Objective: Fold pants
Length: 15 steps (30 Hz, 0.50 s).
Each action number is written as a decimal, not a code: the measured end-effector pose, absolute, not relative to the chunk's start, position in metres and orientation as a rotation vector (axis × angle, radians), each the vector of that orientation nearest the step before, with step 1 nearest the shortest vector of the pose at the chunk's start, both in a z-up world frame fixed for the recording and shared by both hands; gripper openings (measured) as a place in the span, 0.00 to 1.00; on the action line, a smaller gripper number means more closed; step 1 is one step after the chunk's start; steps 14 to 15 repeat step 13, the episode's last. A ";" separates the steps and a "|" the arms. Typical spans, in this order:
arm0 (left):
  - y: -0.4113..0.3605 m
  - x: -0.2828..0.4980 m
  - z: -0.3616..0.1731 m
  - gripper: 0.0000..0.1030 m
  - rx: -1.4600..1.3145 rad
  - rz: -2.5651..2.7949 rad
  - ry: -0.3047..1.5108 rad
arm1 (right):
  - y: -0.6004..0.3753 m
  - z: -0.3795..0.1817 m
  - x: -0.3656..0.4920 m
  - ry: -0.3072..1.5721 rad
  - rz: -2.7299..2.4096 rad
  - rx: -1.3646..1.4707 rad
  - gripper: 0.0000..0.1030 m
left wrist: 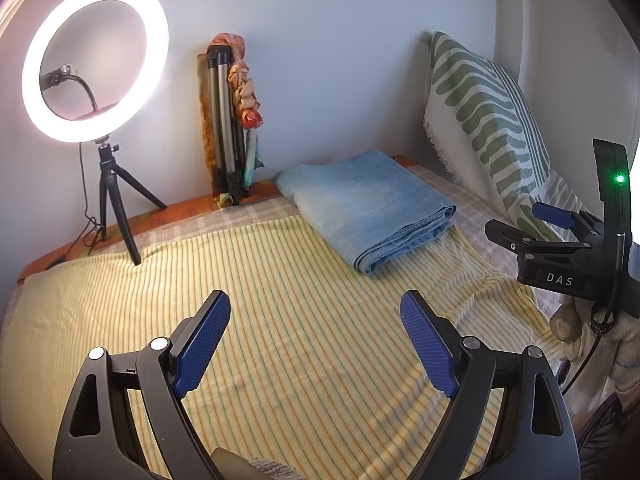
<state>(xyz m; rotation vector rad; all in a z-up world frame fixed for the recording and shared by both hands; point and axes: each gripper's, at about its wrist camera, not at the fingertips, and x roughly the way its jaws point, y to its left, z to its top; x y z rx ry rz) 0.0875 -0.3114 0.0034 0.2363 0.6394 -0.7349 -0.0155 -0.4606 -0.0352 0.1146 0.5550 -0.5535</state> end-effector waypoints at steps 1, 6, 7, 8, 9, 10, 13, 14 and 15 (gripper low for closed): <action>-0.311 0.088 0.003 0.85 0.237 -0.735 0.639 | -0.460 -0.035 -0.016 0.555 -0.554 0.116 0.99; -0.308 0.091 0.003 0.85 0.223 -0.732 0.649 | -0.459 -0.036 -0.016 0.562 -0.550 0.115 0.99; -0.308 0.090 0.003 0.85 0.220 -0.735 0.645 | -0.460 -0.036 -0.016 0.563 -0.546 0.115 0.99; -0.306 0.089 0.004 0.85 0.213 -0.738 0.631 | -0.460 -0.037 -0.016 0.564 -0.544 0.117 0.99; -0.305 0.088 0.005 0.85 0.210 -0.743 0.620 | -0.461 -0.037 -0.016 0.565 -0.543 0.119 0.99; -0.304 0.087 0.005 0.85 0.208 -0.752 0.612 | -0.462 -0.037 -0.015 0.566 -0.541 0.118 0.99; -0.304 0.087 0.006 0.85 0.213 -0.756 0.610 | -0.463 -0.038 -0.015 0.568 -0.539 0.117 0.99; -0.304 0.087 0.006 0.85 0.213 -0.756 0.610 | -0.463 -0.038 -0.015 0.568 -0.539 0.117 0.99; -0.304 0.087 0.006 0.85 0.213 -0.756 0.610 | -0.463 -0.038 -0.015 0.568 -0.539 0.117 0.99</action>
